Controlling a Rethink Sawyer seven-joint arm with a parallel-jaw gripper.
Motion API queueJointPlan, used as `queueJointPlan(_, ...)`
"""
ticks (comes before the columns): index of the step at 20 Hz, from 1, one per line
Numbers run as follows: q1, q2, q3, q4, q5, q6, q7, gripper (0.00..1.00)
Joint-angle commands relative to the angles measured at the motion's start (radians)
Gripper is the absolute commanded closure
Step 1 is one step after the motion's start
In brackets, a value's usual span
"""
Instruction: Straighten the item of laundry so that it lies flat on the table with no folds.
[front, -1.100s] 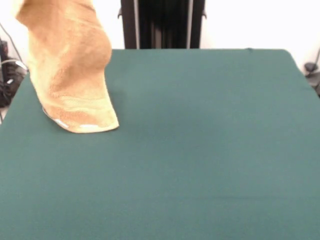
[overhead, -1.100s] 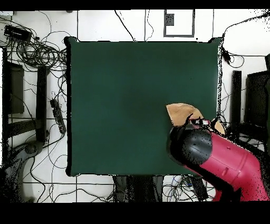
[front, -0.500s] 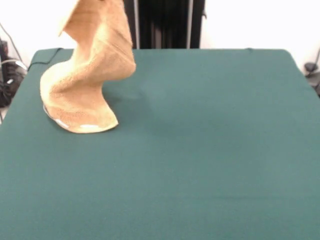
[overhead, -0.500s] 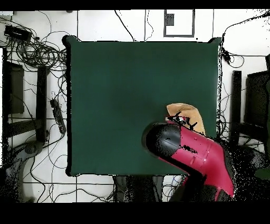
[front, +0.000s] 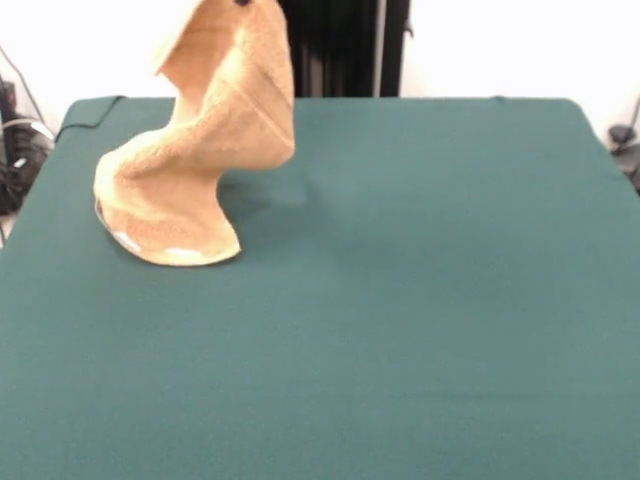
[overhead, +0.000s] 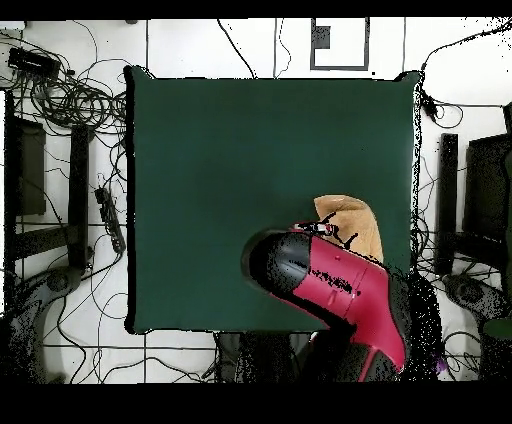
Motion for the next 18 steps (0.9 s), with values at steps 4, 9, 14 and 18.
queueJointPlan(4,0.056,-0.044,-0.092,-0.17,0.015,0.486,0.172,1.0)
queueJointPlan(9,0.02,-0.08,-0.124,-0.264,0.054,0.619,0.199,1.0)
queueJointPlan(14,-0.028,-0.1,-0.113,-0.259,0.164,0.653,0.316,1.0)
queueJointPlan(18,-0.053,-0.103,-0.124,-0.242,0.204,0.635,0.335,1.0)
